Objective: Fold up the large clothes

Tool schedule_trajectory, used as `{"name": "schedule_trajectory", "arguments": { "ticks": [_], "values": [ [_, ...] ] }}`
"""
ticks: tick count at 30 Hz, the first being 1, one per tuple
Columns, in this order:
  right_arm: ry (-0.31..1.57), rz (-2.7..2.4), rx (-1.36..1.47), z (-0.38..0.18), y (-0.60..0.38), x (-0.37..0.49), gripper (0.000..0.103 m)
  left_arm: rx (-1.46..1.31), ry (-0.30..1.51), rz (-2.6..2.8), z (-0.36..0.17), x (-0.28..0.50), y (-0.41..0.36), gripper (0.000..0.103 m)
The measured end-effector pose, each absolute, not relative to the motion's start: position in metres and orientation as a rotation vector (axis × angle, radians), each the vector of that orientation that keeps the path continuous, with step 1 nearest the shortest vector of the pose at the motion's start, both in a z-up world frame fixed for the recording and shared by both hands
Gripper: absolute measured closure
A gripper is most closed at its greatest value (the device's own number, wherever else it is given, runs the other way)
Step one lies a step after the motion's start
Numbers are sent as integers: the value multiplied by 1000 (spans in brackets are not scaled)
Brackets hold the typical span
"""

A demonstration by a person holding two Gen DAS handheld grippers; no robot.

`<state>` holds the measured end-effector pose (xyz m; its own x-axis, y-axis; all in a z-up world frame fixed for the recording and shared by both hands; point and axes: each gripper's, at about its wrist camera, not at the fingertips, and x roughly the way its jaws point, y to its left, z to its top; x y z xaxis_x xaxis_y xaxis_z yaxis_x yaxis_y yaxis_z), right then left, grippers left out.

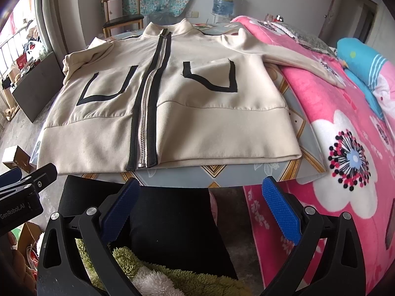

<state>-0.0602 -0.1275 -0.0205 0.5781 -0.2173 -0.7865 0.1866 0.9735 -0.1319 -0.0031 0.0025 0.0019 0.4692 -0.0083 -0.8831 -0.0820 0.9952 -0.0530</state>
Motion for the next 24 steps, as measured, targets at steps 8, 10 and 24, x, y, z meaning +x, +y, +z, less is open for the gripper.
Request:
{"name": "schedule_trajectory", "arguments": {
  "ticks": [8, 10, 24],
  "values": [
    [927, -241, -38, -20, -126, -60, 7, -91, 1081, 47, 2, -4, 3, 5],
    [928, -241, -37, -20, -126, -59, 7, -91, 1080, 47, 2, -4, 3, 5],
    [926, -240, -40, -20, -126, -59, 7, -92, 1077, 52, 7, -3, 13, 5]
  ]
}}
